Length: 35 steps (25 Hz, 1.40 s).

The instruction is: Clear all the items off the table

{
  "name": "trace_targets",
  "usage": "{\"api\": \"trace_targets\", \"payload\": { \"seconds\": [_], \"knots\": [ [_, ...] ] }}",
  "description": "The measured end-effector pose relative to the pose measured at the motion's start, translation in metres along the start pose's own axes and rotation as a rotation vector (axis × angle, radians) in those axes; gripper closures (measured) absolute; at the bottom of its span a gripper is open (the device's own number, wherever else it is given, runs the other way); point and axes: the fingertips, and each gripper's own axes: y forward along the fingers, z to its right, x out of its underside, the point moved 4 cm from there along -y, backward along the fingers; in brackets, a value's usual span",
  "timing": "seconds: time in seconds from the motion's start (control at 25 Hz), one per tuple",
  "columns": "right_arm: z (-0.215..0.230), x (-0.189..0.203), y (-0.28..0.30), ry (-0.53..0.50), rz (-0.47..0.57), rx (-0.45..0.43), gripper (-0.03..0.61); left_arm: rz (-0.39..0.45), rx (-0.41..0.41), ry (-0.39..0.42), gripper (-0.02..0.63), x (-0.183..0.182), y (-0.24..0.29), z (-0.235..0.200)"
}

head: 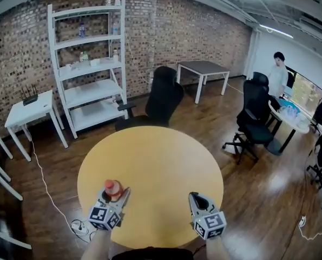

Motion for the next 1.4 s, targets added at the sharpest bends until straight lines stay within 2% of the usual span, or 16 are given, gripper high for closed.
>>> {"api": "trace_targets", "payload": {
  "seconds": [0.12, 0.28, 0.4, 0.56, 0.76, 1.04, 1.28, 1.4],
  "knots": [
    [-0.012, 0.001, 0.024, 0.008, -0.009, -0.087, 0.574, 0.004, -0.084, -0.002, 0.316, 0.001, -0.020, -0.022],
    [-0.031, -0.003, 0.055, -0.013, -0.038, -0.213, 0.574, -0.008, -0.143, 0.007, 0.316, -0.004, -0.035, -0.036],
    [-0.048, 0.002, 0.066, 0.001, -0.057, -0.238, 0.574, -0.041, -0.182, -0.002, 0.314, 0.000, -0.053, -0.049],
    [-0.063, 0.018, 0.079, 0.017, -0.100, -0.261, 0.574, -0.086, -0.190, -0.017, 0.314, 0.015, -0.050, -0.070],
    [-0.062, 0.043, 0.094, 0.061, -0.178, -0.201, 0.574, -0.134, -0.191, -0.038, 0.314, 0.038, -0.034, -0.097],
    [-0.064, 0.080, 0.103, 0.123, -0.265, -0.113, 0.574, -0.242, -0.142, -0.060, 0.314, 0.087, -0.020, -0.133],
    [-0.058, 0.109, 0.106, 0.215, -0.283, -0.036, 0.574, -0.295, -0.184, -0.041, 0.314, 0.126, -0.010, -0.145],
    [-0.059, 0.124, 0.105, 0.244, -0.306, -0.022, 0.574, -0.288, -0.188, -0.051, 0.313, 0.140, -0.014, -0.144]
  ]
}}
